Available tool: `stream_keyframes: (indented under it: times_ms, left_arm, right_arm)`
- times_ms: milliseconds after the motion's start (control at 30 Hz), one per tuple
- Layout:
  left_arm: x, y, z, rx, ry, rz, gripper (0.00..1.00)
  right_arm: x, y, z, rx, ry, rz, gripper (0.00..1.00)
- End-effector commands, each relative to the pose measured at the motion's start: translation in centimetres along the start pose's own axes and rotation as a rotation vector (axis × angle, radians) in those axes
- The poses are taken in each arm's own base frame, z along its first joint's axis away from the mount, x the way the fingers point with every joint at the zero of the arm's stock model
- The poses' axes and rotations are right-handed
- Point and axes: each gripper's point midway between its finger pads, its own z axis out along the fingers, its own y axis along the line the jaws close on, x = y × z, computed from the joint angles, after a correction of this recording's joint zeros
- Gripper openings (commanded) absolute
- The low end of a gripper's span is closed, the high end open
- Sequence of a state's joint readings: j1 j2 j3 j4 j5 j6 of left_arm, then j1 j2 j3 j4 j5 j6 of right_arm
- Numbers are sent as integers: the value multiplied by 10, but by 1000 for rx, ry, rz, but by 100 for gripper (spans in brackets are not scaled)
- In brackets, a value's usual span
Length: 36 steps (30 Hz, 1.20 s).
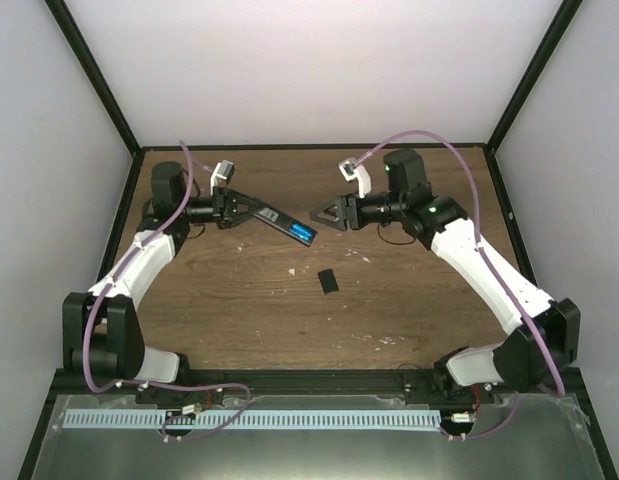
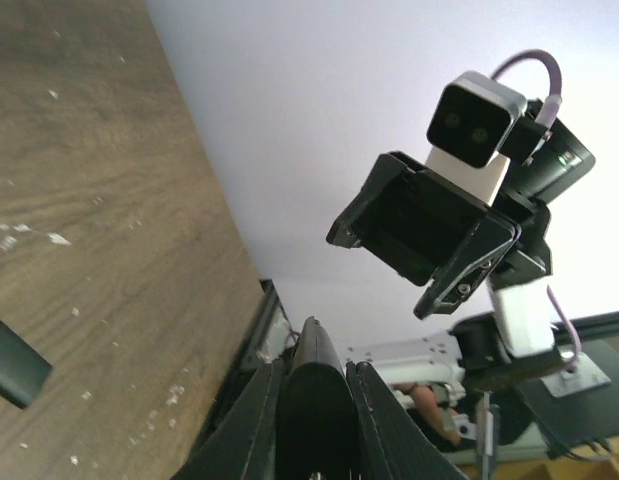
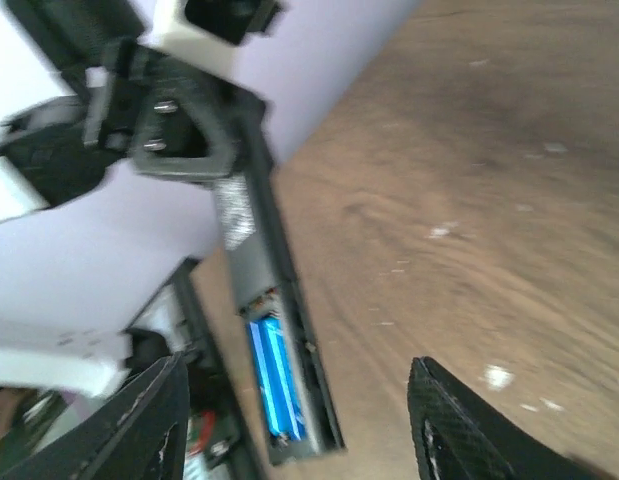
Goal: Load the batteries into the remote control
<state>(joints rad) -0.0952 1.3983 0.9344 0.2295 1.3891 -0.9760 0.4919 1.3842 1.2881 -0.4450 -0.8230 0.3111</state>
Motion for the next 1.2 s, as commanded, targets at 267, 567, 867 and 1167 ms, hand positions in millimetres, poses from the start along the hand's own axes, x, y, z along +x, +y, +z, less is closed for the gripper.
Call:
stream_keyframes:
  times_ms: [267, 567, 867, 1167]
  left_arm:
    - [9, 88, -25, -270, -126, -68, 0]
    - [6, 122, -44, -371, -241, -40, 0]
    - [4, 128, -55, -448, -299, -20, 0]
    - [-1, 110, -59, -421, -334, 18, 0]
  right_arm:
    - [73, -130, -39, 681, 93, 25, 52]
    - [118, -160, -24, 790, 196, -12, 53]
    - [147, -191, -9, 876, 313, -13, 53]
    - [173, -209, 1, 934, 409, -39, 58]
